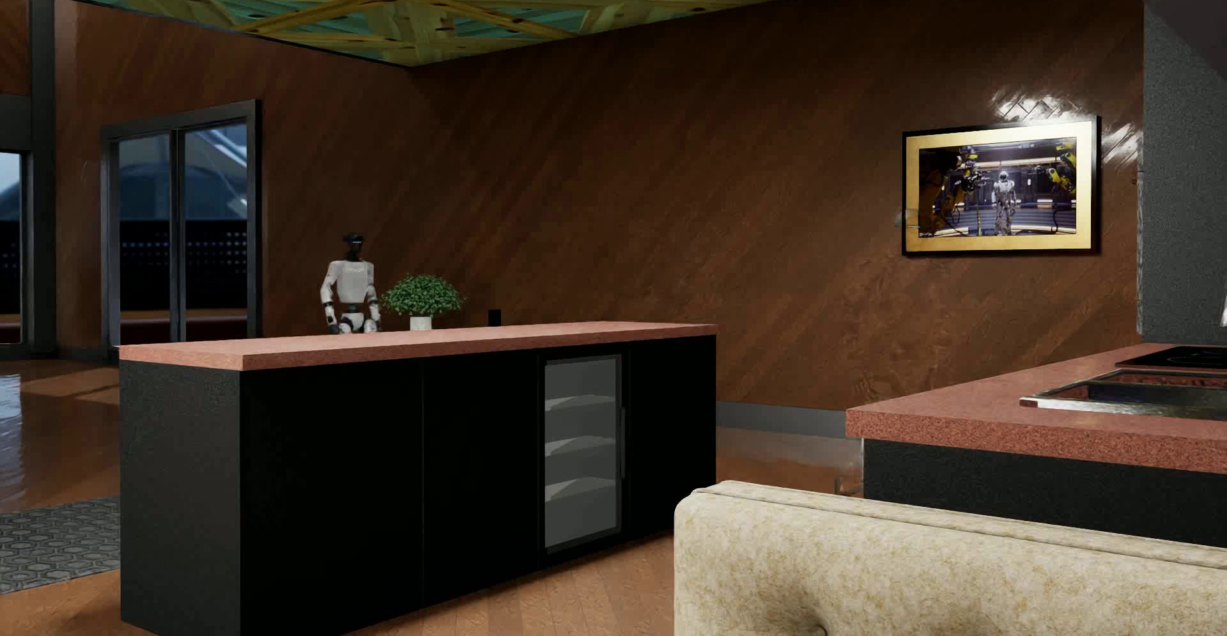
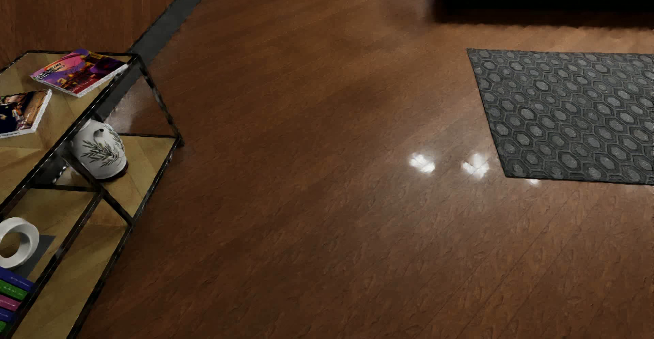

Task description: Walk towards the counter

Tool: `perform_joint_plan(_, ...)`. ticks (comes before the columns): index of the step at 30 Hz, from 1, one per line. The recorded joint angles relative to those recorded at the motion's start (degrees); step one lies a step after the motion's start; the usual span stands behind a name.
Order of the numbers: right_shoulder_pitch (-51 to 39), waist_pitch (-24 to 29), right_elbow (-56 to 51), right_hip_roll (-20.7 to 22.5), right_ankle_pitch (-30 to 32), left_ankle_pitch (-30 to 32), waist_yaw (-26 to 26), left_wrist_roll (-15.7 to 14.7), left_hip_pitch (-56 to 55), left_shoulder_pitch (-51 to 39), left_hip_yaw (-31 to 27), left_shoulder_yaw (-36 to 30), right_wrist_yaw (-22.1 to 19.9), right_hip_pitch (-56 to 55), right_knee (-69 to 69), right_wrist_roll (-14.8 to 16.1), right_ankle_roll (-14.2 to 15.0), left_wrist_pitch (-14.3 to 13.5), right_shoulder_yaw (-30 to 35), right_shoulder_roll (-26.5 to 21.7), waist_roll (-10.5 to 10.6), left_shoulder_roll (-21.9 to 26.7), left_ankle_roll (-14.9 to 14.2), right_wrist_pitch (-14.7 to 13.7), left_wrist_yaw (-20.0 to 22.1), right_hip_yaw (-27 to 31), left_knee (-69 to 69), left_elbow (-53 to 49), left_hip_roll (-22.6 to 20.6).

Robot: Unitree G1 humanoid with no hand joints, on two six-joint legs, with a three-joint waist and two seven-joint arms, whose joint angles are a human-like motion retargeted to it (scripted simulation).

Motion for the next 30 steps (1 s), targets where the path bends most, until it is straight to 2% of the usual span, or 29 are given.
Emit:
perform_joint_plan(1,0.25,0.13,-0.04,0.17,-2.10,0.57,0.10,0.00,0.06,0.22,0.00,-0.24,0.00,-0.17,5.63,0.00,0.00,0.00,0.34,-0.16,0.20,0.14,0.00,0.00,0.00,0.00,0.41,-0.64,-0.05)
perform_joint_plan(2,0.61,0.16,-0.03,0.64,-9.31,0.86,-0.57,0.00,0.12,0.46,0.00,-0.57,0.00,-0.53,14.56,0.00,0.00,0.00,0.49,-0.30,0.42,0.33,0.00,0.00,0.00,0.00,0.84,-1.31,-0.19)
perform_joint_plan(3,1.03,0.03,-0.07,0.84,-13.89,0.86,-1.81,0.00,-0.18,0.58,0.00,-0.66,0.00,-2.39,16.52,0.00,0.00,0.00,-0.09,-0.46,0.50,0.43,0.00,0.00,0.00,0.00,1.48,-1.87,-0.57)
perform_joint_plan(6,1.97,3.83,-1.67,-0.66,-15.95,-1.34,-4.06,0.00,3.87,-0.05,0.00,0.58,0.00,-12.64,35.40,0.00,0.00,0.00,-2.46,-0.30,-0.76,1.89,0.00,0.00,0.00,0.00,2.63,-5.86,-2.03)
perform_joint_plan(8,2.85,5.09,-2.53,-0.83,-15.73,-5.70,-7.44,0.00,7.03,-1.19,0.00,1.44,0.00,-20.13,43.50,0.00,0.00,0.00,-2.71,-0.24,-0.62,2.22,0.00,0.00,0.00,0.00,1.55,-8.88,-1.44)
perform_joint_plan(10,4.47,4.89,-2.08,-0.92,-14.08,-9.96,-12.08,0.00,10.13,-2.56,0.00,3.29,0.00,-26.12,40.61,0.00,0.00,0.00,-2.97,-0.91,1.08,1.10,0.00,0.00,0.00,0.00,-0.44,-10.01,0.70)
perform_joint_plan(13,5.42,6.06,0.87,-2.49,-6.63,-18.29,-13.84,0.00,17.33,-5.17,0.00,1.45,0.00,-33.45,31.65,0.00,0.00,0.00,-1.52,-1.14,1.26,2.31,0.00,0.00,0.00,0.00,-2.87,-12.57,1.55)
perform_joint_plan(16,5.57,6.12,3.63,-3.64,-5.63,-20.62,-15.95,0.00,22.96,-7.47,0.00,0.27,0.00,-37.73,25.01,0.00,0.00,0.00,0.19,-0.92,1.03,2.37,0.00,0.00,0.00,0.00,-3.30,-11.97,2.31)
perform_joint_plan(18,6.26,5.53,4.95,-3.74,-7.06,-17.47,-17.85,0.00,25.80,-7.06,0.00,0.99,0.00,-39.37,29.20,0.00,0.00,0.00,-0.38,-0.86,1.43,1.99,0.00,0.00,0.00,0.00,-2.47,-9.47,3.85)
perform_joint_plan(19,6.24,5.08,5.69,-3.55,-7.52,-12.92,-18.91,0.00,25.74,-6.06,0.00,-0.13,0.00,-39.75,32.71,0.00,0.00,0.00,-0.68,-0.97,2.07,1.56,0.00,0.00,0.00,0.00,-0.27,-8.17,4.63)
perform_joint_plan(21,5.56,4.81,7.38,-1.31,-10.83,3.26,-18.47,0.00,22.68,-4.08,0.00,-2.56,0.00,-37.37,38.38,0.00,0.00,0.00,0.51,-0.99,3.40,0.86,0.00,0.00,0.00,0.00,10.97,-3.34,6.65)
perform_joint_plan(22,5.09,4.78,7.32,-0.25,-13.04,11.73,-17.04,0.00,18.31,-3.04,0.00,-3.22,0.00,-34.60,39.04,0.00,0.00,0.00,0.50,-0.72,2.78,0.71,0.00,0.00,0.00,0.00,20.96,-0.99,6.77)
perform_joint_plan(23,4.66,5.20,6.14,0.87,-14.95,16.10,-15.37,0.00,12.39,-2.16,0.00,-3.76,0.00,-31.02,38.54,0.00,0.00,0.00,0.23,-0.49,2.25,0.93,0.00,0.00,0.00,0.00,32.92,0.44,6.88)
perform_joint_plan(25,3.50,6.35,2.34,2.65,-17.71,14.64,-9.98,0.00,0.26,0.52,0.00,-2.46,0.00,-22.04,35.18,0.00,0.00,0.00,-0.02,-0.30,0.95,1.14,0.00,0.00,0.00,0.00,49.49,0.73,6.56)
perform_joint_plan(27,1.94,7.15,-1.86,2.57,-17.59,14.87,-3.95,0.00,-11.09,1.95,0.00,-3.05,0.00,-11.82,28.01,0.00,0.00,0.00,-1.32,-0.53,-1.04,1.39,0.00,0.00,0.00,0.00,45.41,1.34,4.99)
perform_joint_plan(29,1.51,7.19,-6.33,2.02,-17.77,21.34,1.69,0.00,-18.61,3.83,0.00,-2.52,0.00,-1.33,20.79,0.00,0.00,0.00,-2.95,-1.23,-2.26,1.89,0.00,0.00,0.00,0.00,26.35,1.05,4.34)
perform_joint_plan(30,0.68,6.93,-8.28,1.68,-18.85,21.22,4.36,0.00,-21.06,4.51,0.00,-2.30,0.00,3.22,18.03,0.00,0.00,0.00,-2.61,-1.83,-2.67,2.10,0.00,0.00,0.00,0.00,15.75,0.65,4.75)
